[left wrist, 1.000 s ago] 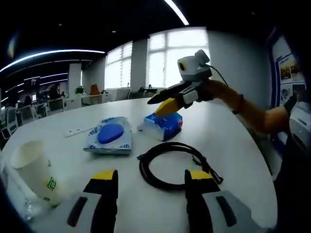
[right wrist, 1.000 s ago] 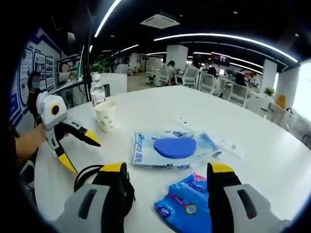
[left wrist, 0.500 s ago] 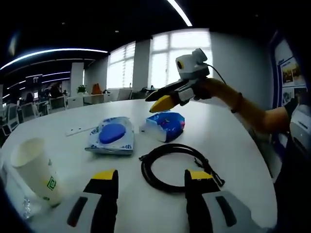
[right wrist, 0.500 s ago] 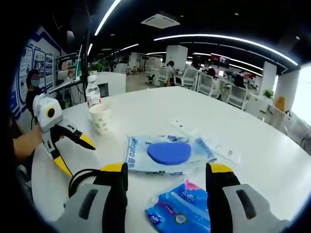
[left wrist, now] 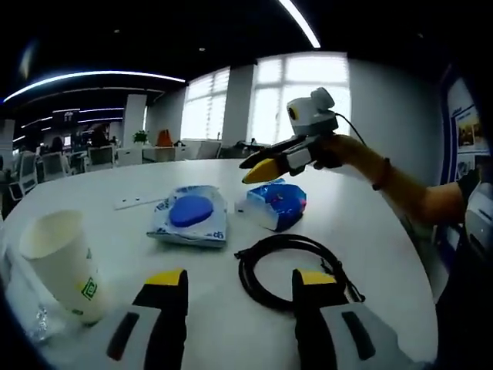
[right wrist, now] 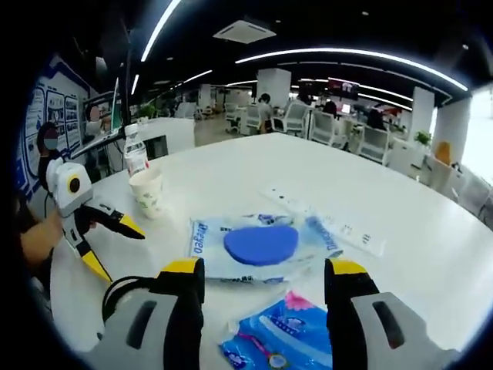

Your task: Arrange the tabletop items into an orderly group along one side of the table until the central work area is clear of visible clutter.

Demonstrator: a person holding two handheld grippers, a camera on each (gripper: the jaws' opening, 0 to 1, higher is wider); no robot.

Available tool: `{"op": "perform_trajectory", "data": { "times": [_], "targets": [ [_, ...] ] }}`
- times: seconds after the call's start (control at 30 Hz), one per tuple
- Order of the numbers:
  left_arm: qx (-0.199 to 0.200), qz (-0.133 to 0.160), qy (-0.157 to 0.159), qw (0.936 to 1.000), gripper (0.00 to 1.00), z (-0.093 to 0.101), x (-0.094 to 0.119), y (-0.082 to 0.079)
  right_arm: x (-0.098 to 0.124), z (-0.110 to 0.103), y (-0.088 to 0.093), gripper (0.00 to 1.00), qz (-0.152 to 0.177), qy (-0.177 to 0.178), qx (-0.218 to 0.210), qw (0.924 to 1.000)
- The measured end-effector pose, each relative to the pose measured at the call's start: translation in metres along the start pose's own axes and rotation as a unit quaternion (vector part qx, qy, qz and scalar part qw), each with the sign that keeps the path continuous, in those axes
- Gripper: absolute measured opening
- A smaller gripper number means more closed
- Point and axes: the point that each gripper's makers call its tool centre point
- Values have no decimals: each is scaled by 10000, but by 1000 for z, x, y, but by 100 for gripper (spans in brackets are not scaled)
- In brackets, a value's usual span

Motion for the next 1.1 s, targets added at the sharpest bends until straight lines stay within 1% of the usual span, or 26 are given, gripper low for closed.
{"op": "perform_trajectory", "data": {
  "times": [0.1, 0.27, 0.3, 0.37, 0.4, 0.53, 0.67, 0.8, 0.87, 0.93, 1.03, 1.1],
  "targets": [
    [72, -37, -15, 10000, 53, -3, -2, 1, -2, 4, -2, 60, -16, 8, 22, 10000],
    [222, 20, -36, 9997, 52, 1, -6, 0, -5, 8, -2, 60, -9, 4, 36, 10000],
    [329, 32, -151, 9993, 51, -4, -7, 1, -5, 8, -1, 60, -25, -1, 29, 10000],
    [343, 22, -189, 9992, 51, -8, -7, 2, -7, 8, 0, 59, -57, 0, 30, 10000],
    [412, 31, -169, 9990, 51, -10, -7, 3, -7, 9, 0, 59, -88, 9, 31, 10000],
    [637, 177, -234, 9975, 50, -17, -3, 0, -11, 14, -2, 58, -150, 54, 29, 9999],
    [673, 169, -330, 9970, 50, -20, -1, -1, -16, 17, -3, 58, -132, 55, -97, 9999],
    [860, 185, -395, 9953, 49, -26, 0, -2, -20, 17, -1, 57, -124, 80, -153, 9998],
    [963, 254, -453, 9940, 49, -29, -1, -5, -20, 16, -1, 57, -115, 73, -149, 9998],
    [1068, 321, -472, 9926, 49, -31, -1, -7, -22, 16, 0, 57, -180, 76, -141, 9997],
    [1094, 352, -493, 9921, 48, -33, -2, -10, -24, 20, -2, 56, -199, 110, -127, 9997],
    [1125, 322, -551, 9916, 48, -37, -3, -11, -28, 24, -3, 56, -235, 122, -204, 9994]
  ]
}}
Point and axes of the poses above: the point that each gripper's makers call its tool centre point, and the gripper's own axes: x roughly backward along the fingers, z roughly to its right, y roughly out of its underside, and after that the axes turned 1 degree about y, right-handed
